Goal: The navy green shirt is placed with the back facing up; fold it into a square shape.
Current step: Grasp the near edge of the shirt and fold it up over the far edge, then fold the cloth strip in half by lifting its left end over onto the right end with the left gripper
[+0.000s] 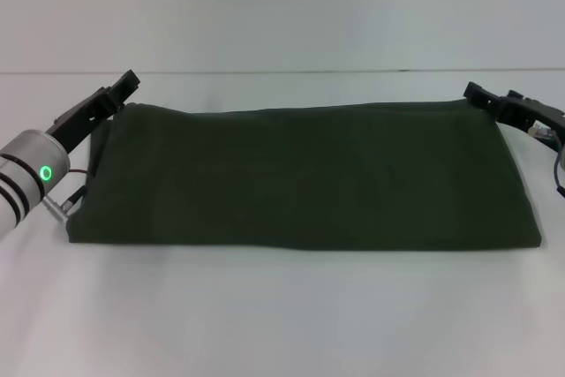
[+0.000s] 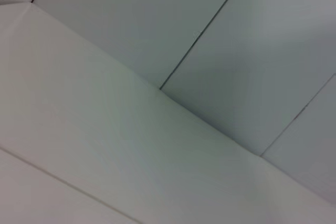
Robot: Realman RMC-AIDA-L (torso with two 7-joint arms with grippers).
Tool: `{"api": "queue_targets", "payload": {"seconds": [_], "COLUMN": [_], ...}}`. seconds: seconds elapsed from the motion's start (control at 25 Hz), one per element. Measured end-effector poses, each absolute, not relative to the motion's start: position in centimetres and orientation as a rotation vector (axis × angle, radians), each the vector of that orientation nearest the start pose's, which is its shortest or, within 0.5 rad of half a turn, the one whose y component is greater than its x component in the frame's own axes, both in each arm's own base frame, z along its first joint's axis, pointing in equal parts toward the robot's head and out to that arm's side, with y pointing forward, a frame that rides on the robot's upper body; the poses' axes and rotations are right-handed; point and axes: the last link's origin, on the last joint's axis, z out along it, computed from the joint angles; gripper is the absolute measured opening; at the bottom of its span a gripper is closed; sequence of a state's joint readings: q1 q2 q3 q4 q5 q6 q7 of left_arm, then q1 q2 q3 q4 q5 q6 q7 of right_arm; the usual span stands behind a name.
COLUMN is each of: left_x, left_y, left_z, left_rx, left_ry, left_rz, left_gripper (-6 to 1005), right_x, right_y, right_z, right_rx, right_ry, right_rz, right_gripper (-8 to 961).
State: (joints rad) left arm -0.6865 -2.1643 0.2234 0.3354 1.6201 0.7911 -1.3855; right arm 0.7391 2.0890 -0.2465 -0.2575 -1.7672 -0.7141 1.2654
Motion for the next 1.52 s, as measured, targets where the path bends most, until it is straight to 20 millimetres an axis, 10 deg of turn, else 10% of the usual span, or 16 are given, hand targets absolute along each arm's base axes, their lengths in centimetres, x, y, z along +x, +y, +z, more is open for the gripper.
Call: {"api": "queue_targets", "payload": {"seconds": [0.44,0.84,1.16,1.52], "left_x": [-29.7,-32.4,-34.9,-37.8], "left_y": [37.7,33.8,31.2,28.5], "left_z": [1.0,5.3,6.7,8.6], "left_rx": [-1.801,-1.835,-1.767,-1.534], "left_ry": [-1.290,-1.464,-2.010,-2.203], "left_rz": [-1.190,-1.277,-1.019,-0.902], "left_gripper": [634,706,733,734], "right_x": [30.8,29.9,30.1,30.4], "right_y": [36.1,29.3,28.7,29.6], "right_z": [2.7,-0.9,-3.2,-3.3], "right_rx": [-1.993,-2.445,-2.540,-2.516], "right_ry": [0.869,0.542,0.485,0.485], "right_rz": [0.979,0.905,0.802,0.752], "right_gripper": [827,826,826,825]}}
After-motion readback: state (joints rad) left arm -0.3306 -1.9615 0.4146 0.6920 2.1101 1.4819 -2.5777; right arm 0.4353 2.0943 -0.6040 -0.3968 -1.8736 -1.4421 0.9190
